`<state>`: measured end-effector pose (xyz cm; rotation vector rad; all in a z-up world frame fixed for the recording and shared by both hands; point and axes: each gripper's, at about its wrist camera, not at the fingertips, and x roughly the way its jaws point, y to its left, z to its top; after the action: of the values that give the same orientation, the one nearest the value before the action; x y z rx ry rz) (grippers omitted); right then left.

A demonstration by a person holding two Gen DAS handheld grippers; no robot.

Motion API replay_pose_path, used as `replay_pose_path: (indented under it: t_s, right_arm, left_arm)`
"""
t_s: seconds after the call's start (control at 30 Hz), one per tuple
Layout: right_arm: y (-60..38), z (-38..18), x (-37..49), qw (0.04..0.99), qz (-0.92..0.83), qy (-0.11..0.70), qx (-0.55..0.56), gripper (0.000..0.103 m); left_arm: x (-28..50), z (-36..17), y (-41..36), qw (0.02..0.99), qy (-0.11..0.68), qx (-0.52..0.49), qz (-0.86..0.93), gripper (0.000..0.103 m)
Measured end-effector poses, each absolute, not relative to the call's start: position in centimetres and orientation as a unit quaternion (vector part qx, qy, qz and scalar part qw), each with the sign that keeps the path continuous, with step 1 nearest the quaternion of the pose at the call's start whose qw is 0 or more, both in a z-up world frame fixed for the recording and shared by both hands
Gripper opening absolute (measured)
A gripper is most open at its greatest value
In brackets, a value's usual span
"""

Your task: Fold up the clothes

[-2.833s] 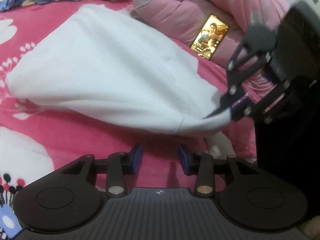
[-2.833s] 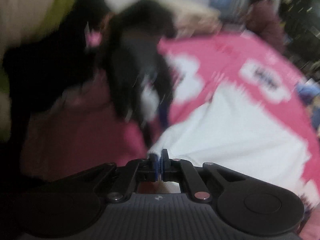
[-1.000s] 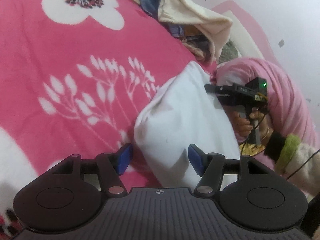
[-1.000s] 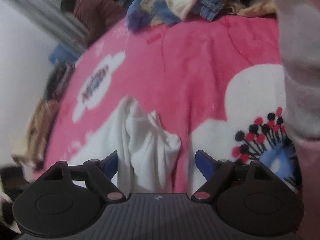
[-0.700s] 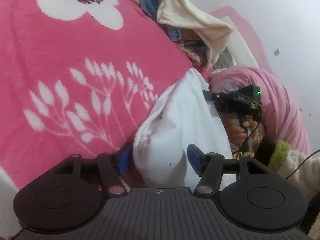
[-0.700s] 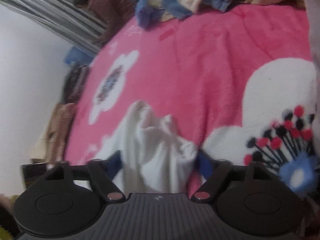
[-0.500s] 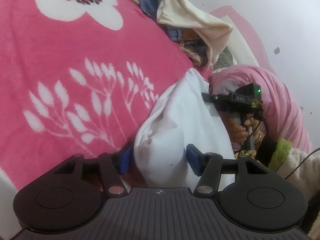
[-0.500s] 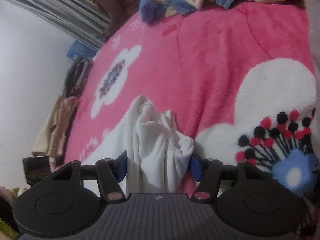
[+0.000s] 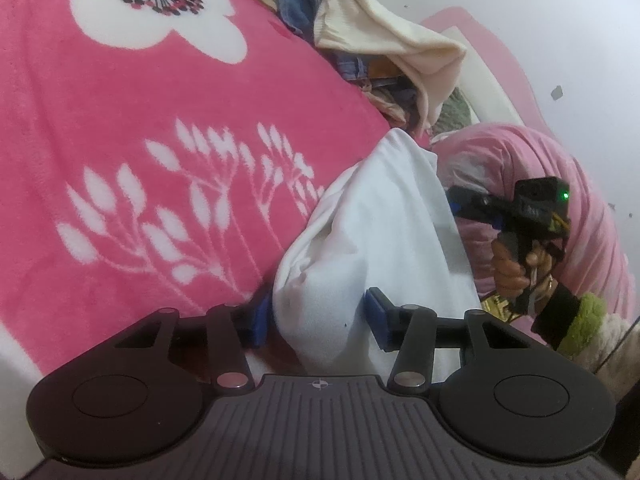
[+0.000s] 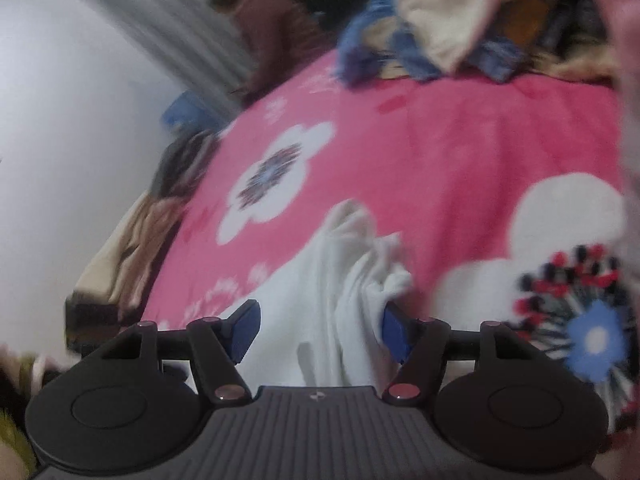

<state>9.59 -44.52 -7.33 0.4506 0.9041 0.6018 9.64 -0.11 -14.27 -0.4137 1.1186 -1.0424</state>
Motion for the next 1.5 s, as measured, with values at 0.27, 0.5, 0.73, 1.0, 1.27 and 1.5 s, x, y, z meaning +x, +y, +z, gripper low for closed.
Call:
replay_pose_path:
  t_s: [0.27,0.5,0.73,1.0,1.27,1.5]
  right_arm:
    - [-44.1,-8.5,10.6,0.847,0.252,0.440,0.163,0.069]
    - [-44.5,-11.3,13.4,0.817,0.275,0.454,0.226,0.069]
    - [-45.0,-10.0,13.1,0.816,0.286,0.434,0.255,0.028]
    - [-44.6,-9.7,12.2,0.819,0.249,0.450,0.256,0.034]
    - [-43.9,-6.6,10.0,0.834,0.279,0.389,0.275,0.024]
    - [-44.6,1.8,5.1,0.875,0.279,0.295,0.264,0.024]
  left_arm:
    - [9.5,-14.2,-0.2,0.704,0.502,-0.184,-0.467,0.048]
    - [9.5,-14.2,-0.3,0.703,0.503,-0.184,-0.467,0.048]
    - [9.8,-14.2,-0.4,0.696,0.515,-0.202,-0.459,0.047]
    - [10.7,-14.8,-0.7,0.676,0.525,-0.221,-0.468,0.050]
    - [9.9,-14.1,-0.6,0.694,0.523,-0.222,-0.442,0.016]
    - [11.2,-9.8,-3.2,0.704,0.467,-0.234,-0.481,0.014]
